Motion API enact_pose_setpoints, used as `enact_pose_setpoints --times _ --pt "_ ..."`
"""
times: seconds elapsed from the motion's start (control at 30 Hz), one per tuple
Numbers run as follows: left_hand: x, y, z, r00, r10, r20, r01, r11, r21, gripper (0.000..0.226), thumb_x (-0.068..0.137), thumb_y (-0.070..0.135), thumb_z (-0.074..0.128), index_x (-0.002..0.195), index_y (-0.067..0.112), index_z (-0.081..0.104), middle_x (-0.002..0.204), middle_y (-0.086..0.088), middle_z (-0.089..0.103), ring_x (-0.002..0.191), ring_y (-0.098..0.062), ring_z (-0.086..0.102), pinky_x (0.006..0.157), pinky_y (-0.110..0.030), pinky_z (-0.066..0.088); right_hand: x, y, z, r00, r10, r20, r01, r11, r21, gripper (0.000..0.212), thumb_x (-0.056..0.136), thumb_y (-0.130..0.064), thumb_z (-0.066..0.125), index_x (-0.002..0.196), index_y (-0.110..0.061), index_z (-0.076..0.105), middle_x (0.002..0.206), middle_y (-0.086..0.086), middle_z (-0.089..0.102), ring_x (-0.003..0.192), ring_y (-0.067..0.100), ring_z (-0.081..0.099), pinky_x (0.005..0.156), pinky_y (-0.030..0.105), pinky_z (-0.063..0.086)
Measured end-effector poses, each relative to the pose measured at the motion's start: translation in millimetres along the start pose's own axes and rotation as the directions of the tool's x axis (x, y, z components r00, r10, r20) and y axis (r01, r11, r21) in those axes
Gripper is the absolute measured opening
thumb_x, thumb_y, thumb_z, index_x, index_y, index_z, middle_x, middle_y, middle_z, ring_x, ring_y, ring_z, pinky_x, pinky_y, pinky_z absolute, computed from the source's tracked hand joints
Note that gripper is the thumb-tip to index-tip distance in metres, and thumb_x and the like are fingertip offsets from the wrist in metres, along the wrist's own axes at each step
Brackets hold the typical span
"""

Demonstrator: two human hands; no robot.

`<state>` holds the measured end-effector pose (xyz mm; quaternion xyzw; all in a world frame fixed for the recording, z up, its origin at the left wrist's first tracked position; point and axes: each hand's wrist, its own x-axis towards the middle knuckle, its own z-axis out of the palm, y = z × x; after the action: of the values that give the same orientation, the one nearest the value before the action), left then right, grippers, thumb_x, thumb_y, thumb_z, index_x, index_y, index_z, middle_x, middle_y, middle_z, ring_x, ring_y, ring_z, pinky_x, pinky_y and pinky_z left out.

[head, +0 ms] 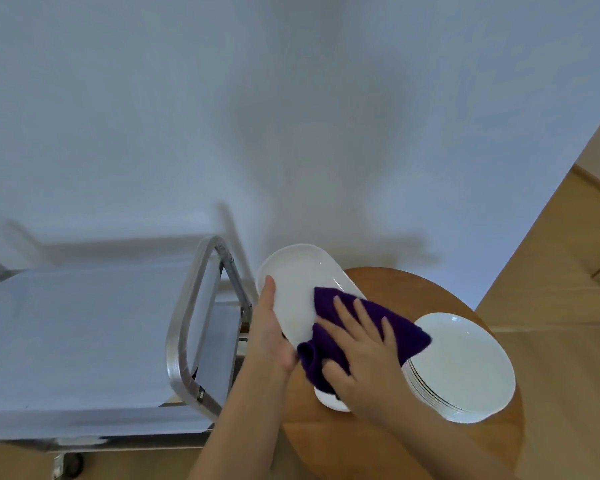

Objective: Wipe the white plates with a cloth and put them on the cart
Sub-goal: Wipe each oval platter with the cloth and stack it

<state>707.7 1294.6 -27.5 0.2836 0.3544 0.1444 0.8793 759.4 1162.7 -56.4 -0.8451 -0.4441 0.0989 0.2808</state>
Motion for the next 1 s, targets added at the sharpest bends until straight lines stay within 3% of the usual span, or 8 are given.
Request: enact_pose_setpoints --times 0.17,0.3,0.57,0.7,0.77,0.87,0.93,1.0 --pt "-2.1 -18.0 -2.6 0.998 -0.051 -0.038 0.059 0.961 0.272 0.079 0.07 0.074 0.051 0.115 0.011 0.065 0.105 -0.015 0.072 0.102 -0.032 0.067 0.095 -0.048 0.05 -3.2 -13.3 5.7 0.991 -0.082 0.105 0.068 0.99 0.127 0.055 0.076 -0.056 0.017 0.127 -0.068 -0.002 0.146 -0.035 -0.013 0.135 -0.009 -0.022 0.11 0.028 -0.022" --pt "-10.1 -23.0 0.2 0.996 -0.086 -0.007 0.085 0.969 0.233 0.07 0.066 0.069 0.058 0.114 0.019 0.065 0.1 -0.008 0.074 0.088 -0.023 0.072 0.067 -0.035 0.058 13.7 -5.5 -7.6 0.974 -0.165 0.157 0.133 0.971 0.198 0.075 0.069 -0.054 0.03 0.131 -0.057 -0.012 0.141 -0.038 -0.018 0.133 -0.011 -0.024 0.112 0.032 -0.018" --pt "-9.5 7.5 -1.2 0.995 -0.03 -0.098 0.051 0.976 0.212 0.069 0.076 0.072 0.053 0.107 0.012 0.067 0.097 -0.013 0.074 0.087 -0.029 0.072 0.069 -0.037 0.056 13.9 -16.4 -8.8 0.931 -0.287 0.225 0.242 0.948 0.208 0.09 0.066 -0.049 0.044 0.133 -0.056 -0.015 0.146 -0.034 -0.015 0.135 -0.009 -0.022 0.11 0.028 -0.02" --pt "-6.8 31.4 4.4 0.998 -0.003 -0.062 0.011 0.992 0.122 0.073 0.084 0.066 0.048 0.124 0.006 0.057 0.116 -0.02 0.066 0.106 -0.036 0.062 0.084 -0.047 0.052 -2.9 -5.7 -4.7 0.903 -0.318 0.289 0.269 0.943 0.196 0.098 0.074 -0.045 0.062 0.13 -0.06 -0.017 0.144 -0.038 -0.017 0.134 -0.01 -0.022 0.109 0.021 -0.017" --pt "-6.8 36.2 5.8 0.999 0.015 -0.041 -0.011 0.997 0.073 0.066 0.087 0.064 0.045 0.122 0.009 0.058 0.115 -0.02 0.066 0.106 -0.037 0.061 0.084 -0.05 0.051 -8.8 -2.2 -2.2 0.928 -0.331 0.174 0.318 0.943 0.099 0.096 0.074 -0.047 0.068 0.137 -0.054 -0.004 0.148 -0.033 -0.003 0.139 -0.007 -0.008 0.114 0.025 -0.003" --pt "-5.2 41.1 3.3 0.996 0.072 -0.048 -0.075 0.994 -0.075 0.051 0.091 0.053 0.049 0.119 0.011 0.059 0.109 -0.019 0.069 0.103 -0.036 0.063 0.085 -0.052 0.05 -9.5 2.3 -1.6 0.89 -0.419 -0.181 0.411 0.908 -0.082 0.075 0.059 -0.033 0.087 0.126 -0.02 0.056 0.125 -0.007 0.061 0.118 0.013 0.055 0.097 0.037 0.044" --pt "-6.0 44.4 -1.3 0.997 0.071 -0.02 -0.073 0.988 -0.133 0.052 0.089 0.048 0.056 0.125 0.01 0.055 0.118 -0.021 0.065 0.109 -0.038 0.06 0.096 -0.057 0.045 -8.5 3.9 -7.0 0.901 -0.321 -0.292 0.347 0.937 0.042 0.053 0.057 -0.022 0.09 0.105 -0.02 0.068 0.098 -0.007 0.071 0.092 0.014 0.068 0.079 0.029 0.053" --pt "-8.0 47.7 -7.8 0.997 0.048 0.068 -0.043 0.996 -0.077 0.066 0.075 0.054 0.063 0.126 0.012 0.053 0.121 -0.022 0.061 0.11 -0.039 0.06 0.098 -0.057 0.043 -6.5 0.4 -23.0 0.969 -0.021 -0.248 0.13 0.892 0.432 0.043 0.062 -0.017 0.087 0.095 -0.035 0.066 0.082 -0.013 0.07 0.074 0.007 0.066 0.063 0.021 0.052"
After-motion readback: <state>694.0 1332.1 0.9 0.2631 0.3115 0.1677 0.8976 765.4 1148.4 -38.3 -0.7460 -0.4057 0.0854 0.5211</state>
